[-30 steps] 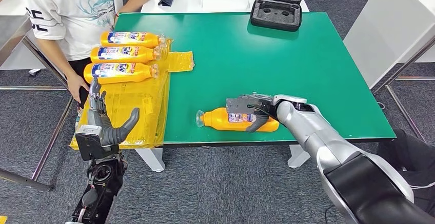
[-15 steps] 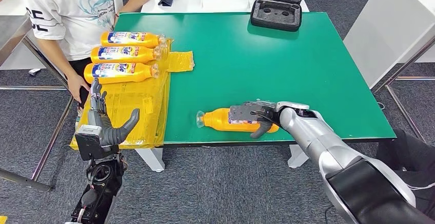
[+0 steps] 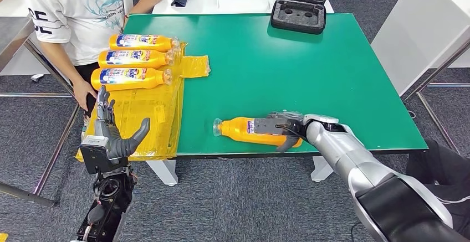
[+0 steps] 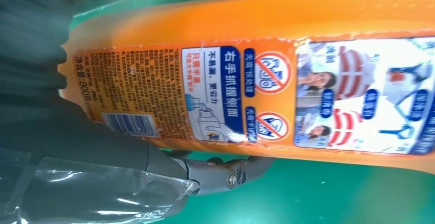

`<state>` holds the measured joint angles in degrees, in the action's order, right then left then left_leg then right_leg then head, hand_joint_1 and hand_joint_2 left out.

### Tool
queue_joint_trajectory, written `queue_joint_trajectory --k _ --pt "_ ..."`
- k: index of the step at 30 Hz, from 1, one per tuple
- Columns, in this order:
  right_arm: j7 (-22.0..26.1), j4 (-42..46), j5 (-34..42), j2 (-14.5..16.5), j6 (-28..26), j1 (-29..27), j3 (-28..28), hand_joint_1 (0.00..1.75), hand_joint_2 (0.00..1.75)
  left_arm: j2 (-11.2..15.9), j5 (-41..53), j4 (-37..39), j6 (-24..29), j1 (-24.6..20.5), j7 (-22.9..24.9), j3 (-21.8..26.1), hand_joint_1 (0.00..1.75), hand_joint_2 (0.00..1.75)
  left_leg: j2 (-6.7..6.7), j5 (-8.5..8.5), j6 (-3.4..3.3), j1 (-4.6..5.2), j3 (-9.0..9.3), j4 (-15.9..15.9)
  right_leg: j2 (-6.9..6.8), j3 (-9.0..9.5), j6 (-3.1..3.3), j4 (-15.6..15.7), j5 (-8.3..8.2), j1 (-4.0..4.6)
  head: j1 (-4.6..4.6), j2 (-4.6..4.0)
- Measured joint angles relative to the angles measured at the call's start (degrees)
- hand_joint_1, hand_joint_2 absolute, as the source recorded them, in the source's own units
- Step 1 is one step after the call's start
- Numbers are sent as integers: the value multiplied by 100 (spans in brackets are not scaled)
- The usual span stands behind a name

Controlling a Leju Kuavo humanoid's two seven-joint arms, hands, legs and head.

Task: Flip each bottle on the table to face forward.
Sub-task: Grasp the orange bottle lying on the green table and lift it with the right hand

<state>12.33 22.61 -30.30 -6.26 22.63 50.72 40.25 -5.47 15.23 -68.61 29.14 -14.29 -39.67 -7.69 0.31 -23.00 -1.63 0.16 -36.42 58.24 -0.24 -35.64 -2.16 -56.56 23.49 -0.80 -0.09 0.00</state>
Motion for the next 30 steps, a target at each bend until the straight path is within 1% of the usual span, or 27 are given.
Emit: queue_joint_trajectory --k 9,10,13,14,16,21,30 --pt "-57 -11 -12 -70 -74 -124 3 1 175 -1 -24 20 -53 7 0 0 0 175 -3 0 0 0 1 0 1 1 0 0 0 0 -1 0" --pt "-58 -11 -12 -72 -74 -125 3 15 175 -1 -26 24 -53 8 0 1 0 175 -3 0 0 0 2 0 1 1 0 0 0 1 -1 0" --pt "-60 -11 -15 -74 -81 -127 3 122 175 -1 -26 28 -53 12 0 2 0 175 -3 0 0 -1 3 0 1 1 0 0 0 1 -1 0" --pt "-60 -11 -18 -74 -89 -128 3 145 175 -1 -26 28 -53 14 0 2 0 175 -3 0 0 -1 3 0 1 1 0 0 0 1 -1 0" --pt "-60 -11 -22 -74 -114 -131 3 147 175 -1 -26 28 -56 19 -1 2 0 175 -4 0 0 -1 5 0 2 2 0 0 0 1 -1 0" --pt "-75 -11 -23 -78 -166 -141 2 144 175 -2 -26 28 -63 47 -2 2 0 175 -5 0 0 0 9 0 2 7 0 1 0 0 0 0" --pt "-69 -11 -22 -84 -255 -177 1 156 175 -2 -26 28 -92 76 -2 2 0 175 -4 1 0 -1 10 0 1 8 0 1 -1 1 -1 0"
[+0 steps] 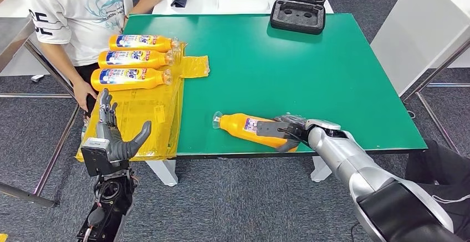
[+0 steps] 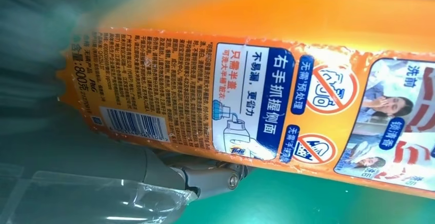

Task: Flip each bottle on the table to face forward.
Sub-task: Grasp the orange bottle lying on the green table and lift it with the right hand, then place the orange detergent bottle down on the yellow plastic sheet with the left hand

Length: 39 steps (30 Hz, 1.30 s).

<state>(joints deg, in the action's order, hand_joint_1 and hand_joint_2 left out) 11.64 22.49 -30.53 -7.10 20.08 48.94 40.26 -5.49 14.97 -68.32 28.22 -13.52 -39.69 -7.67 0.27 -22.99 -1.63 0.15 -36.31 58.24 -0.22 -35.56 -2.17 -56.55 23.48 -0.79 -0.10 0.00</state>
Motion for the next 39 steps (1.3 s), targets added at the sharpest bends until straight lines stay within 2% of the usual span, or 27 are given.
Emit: queue_joint_trajectory --k 3,8,14,19,22,26,33,39 --pt "78 4 31 8 -211 -19 -21 165 175 0 0 -4 8 15 1 0 0 175 0 0 0 0 -1 0 0 0 0 0 0 0 1 0" --pt "505 162 278 77 -775 -125 -269 166 175 3 -38 -105 31 142 2 10 0 175 0 0 0 0 -4 -1 0 -1 0 -1 0 0 1 0" --pt "684 370 373 151 -913 -145 -544 167 175 5 -54 -210 31 244 1 21 0 175 7 0 0 -1 -4 -1 -3 0 0 -1 0 0 0 0" --pt "1323 746 625 251 -1593 -302 -896 172 175 5 -283 -362 -122 358 -24 55 0 175 0 -1 0 0 -5 -1 0 0 0 -2 0 0 1 0" --pt "1667 1241 680 394 -2045 -564 -1198 170 175 4 -392 -538 -333 490 -8 95 0 175 2 -1 0 -1 -4 -1 0 -2 0 -1 2 0 1 0" --pt "2025 1881 852 616 -2236 -988 -1569 172 175 3 -581 -787 -743 664 62 150 0 175 5 -2 1 -5 -5 -2 -2 -4 2 -1 4 3 -1 0" --pt "2690 2449 1238 924 -2258 -1538 -2043 173 175 -4 -863 -1105 -1765 898 336 70 0 175 3 -3 0 -3 -5 -3 0 -4 3 0 4 1 1 0" --pt "2825 2606 1347 1197 -2063 -1859 -2068 171 175 -28 -879 -1169 -2315 945 579 -267 0 175 3 -3 0 -3 -5 -3 -1 -4 3 1 4 1 1 0"
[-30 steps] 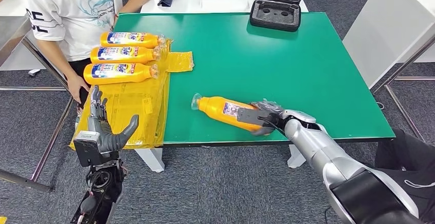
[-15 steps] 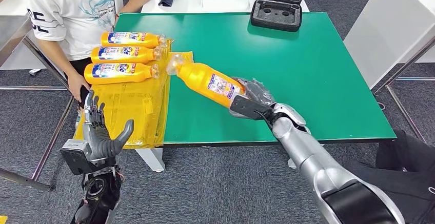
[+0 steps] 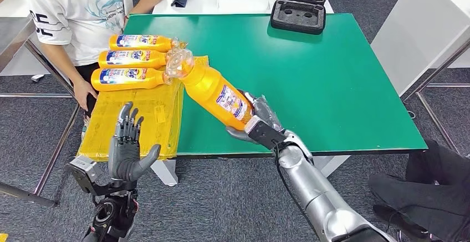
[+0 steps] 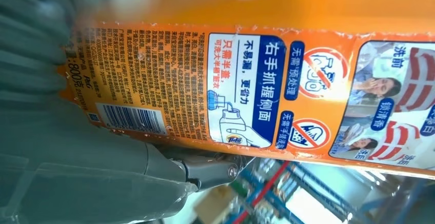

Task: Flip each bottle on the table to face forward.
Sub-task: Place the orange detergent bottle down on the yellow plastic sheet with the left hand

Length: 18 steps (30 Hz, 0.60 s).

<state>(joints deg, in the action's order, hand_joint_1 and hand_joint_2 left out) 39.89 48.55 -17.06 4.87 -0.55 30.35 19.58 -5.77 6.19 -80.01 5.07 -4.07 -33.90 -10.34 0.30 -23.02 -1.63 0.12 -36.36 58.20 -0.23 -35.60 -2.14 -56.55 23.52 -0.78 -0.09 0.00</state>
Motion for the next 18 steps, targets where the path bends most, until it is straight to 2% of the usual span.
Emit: queue_joint_trajectory --k 12,18 --pt "3 -133 161 445 10 -438 688 172 175 -78 118 277 -266 -332 94 -749 0 175 -1 0 1 -1 -1 -1 1 -3 0 0 0 0 1 0" --pt "2 -316 62 584 139 -442 852 169 175 -79 337 502 -9 -467 46 -895 0 175 -1 0 0 -1 0 0 0 -2 0 0 0 0 1 0"
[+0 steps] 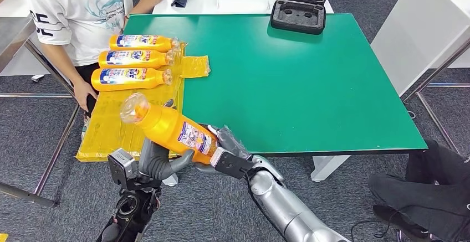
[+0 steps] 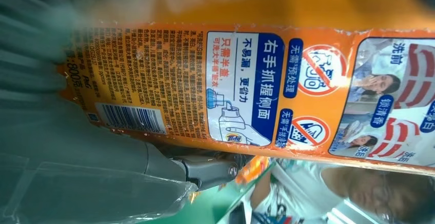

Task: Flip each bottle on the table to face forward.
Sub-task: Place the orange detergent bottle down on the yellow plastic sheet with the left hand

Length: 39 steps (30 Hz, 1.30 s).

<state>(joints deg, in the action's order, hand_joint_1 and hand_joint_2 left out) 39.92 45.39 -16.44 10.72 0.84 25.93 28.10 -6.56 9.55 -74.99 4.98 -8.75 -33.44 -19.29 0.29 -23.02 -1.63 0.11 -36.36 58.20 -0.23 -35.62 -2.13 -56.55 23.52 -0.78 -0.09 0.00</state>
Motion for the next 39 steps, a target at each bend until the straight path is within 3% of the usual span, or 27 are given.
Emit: queue_joint_trajectory --k 7,23,26,33,39 --pt "1 -241 -141 54 81 87 103 169 175 0 150 272 198 -108 -15 -44 0 175 0 0 0 0 0 0 0 0 0 0 0 0 1 0" --pt "13 -708 -310 58 180 324 192 166 175 0 -15 616 6 -234 -30 -46 0 175 0 0 0 0 0 0 0 0 0 0 0 0 0 0" --pt "22 -806 -364 60 208 356 237 168 175 1 -379 674 -447 -242 -61 -21 0 175 0 0 0 0 0 0 0 0 0 0 0 0 0 0" --pt "64 -966 -478 72 262 365 308 166 175 17 -1553 945 -2237 -250 -175 89 0 175 -2 0 0 0 0 0 1 -3 0 0 0 0 0 0" --pt "95 -1030 -520 72 290 381 313 166 175 20 -1973 1212 -2987 -323 -126 175 0 175 -2 0 0 0 0 0 1 -2 0 0 0 0 -1 0"
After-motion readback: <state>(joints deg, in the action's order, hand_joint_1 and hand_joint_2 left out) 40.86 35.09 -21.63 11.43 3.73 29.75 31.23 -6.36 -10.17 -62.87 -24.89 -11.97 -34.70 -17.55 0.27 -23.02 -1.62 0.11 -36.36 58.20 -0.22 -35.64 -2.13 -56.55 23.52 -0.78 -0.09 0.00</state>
